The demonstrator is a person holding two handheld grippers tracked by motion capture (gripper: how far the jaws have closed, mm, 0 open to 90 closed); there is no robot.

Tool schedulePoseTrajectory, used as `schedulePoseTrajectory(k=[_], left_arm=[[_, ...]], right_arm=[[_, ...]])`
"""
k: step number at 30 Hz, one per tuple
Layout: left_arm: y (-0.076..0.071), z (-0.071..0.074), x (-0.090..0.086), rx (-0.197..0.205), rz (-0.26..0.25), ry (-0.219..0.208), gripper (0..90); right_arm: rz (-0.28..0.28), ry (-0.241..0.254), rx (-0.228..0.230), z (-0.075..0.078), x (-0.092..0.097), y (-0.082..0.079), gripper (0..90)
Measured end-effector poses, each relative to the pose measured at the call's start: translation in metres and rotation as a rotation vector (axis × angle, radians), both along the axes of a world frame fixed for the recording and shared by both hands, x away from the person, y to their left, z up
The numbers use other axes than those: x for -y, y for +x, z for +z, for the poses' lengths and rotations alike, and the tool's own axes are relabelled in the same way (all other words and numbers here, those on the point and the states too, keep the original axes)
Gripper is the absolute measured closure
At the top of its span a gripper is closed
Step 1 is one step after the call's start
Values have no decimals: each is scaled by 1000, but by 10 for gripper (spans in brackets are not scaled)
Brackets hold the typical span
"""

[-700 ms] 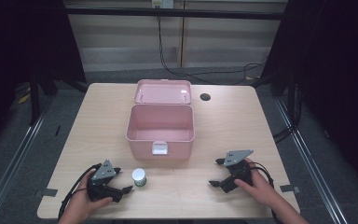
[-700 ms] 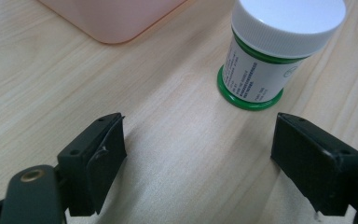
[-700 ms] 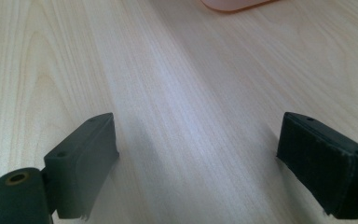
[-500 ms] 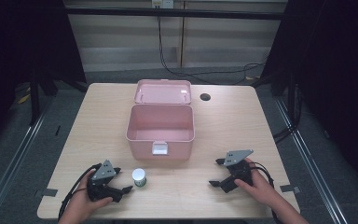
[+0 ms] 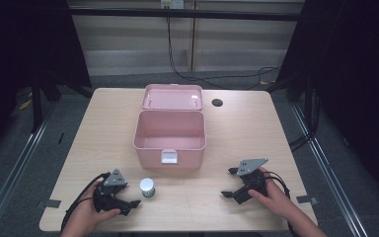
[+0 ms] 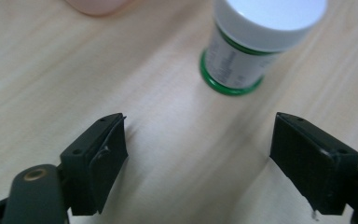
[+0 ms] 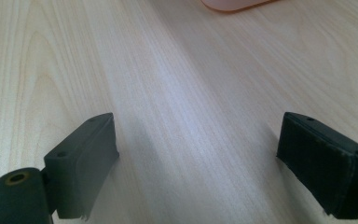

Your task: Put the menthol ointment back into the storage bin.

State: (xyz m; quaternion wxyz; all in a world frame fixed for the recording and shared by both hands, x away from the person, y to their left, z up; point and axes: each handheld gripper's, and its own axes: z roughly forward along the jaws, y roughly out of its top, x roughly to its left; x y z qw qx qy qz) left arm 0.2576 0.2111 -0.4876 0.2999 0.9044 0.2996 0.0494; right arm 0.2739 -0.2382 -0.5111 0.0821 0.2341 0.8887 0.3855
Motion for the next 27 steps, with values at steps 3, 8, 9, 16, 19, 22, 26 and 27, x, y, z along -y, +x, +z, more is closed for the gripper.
schedulePoseTrajectory(k=[3, 8, 9, 16, 19, 22, 26, 27], left_arm=[[2, 7, 8, -86, -17, 54, 220], [4, 17, 19, -142, -22, 107, 234], [6, 23, 24, -162, -26, 119, 238], [16, 40, 38, -184, -36, 137, 275], [21, 44, 43, -206, -33, 150, 282], [25, 46, 47, -221, -41, 159, 286], [29, 46, 51, -242, -44, 176, 290], [29, 47, 51, -248, -44, 178, 293]], right_arm=[[2, -1, 0, 0, 0, 0, 112], [0, 0, 0, 0, 0, 0, 112], [-1, 0, -1, 0, 0, 0, 112], [1, -1, 0, 0, 0, 0, 112], [-1, 0, -1, 0, 0, 0, 112], [-1, 0, 0, 0, 0, 0, 112], [-1, 1, 0, 0, 0, 0, 112], [1, -1, 0, 0, 0, 0, 112]])
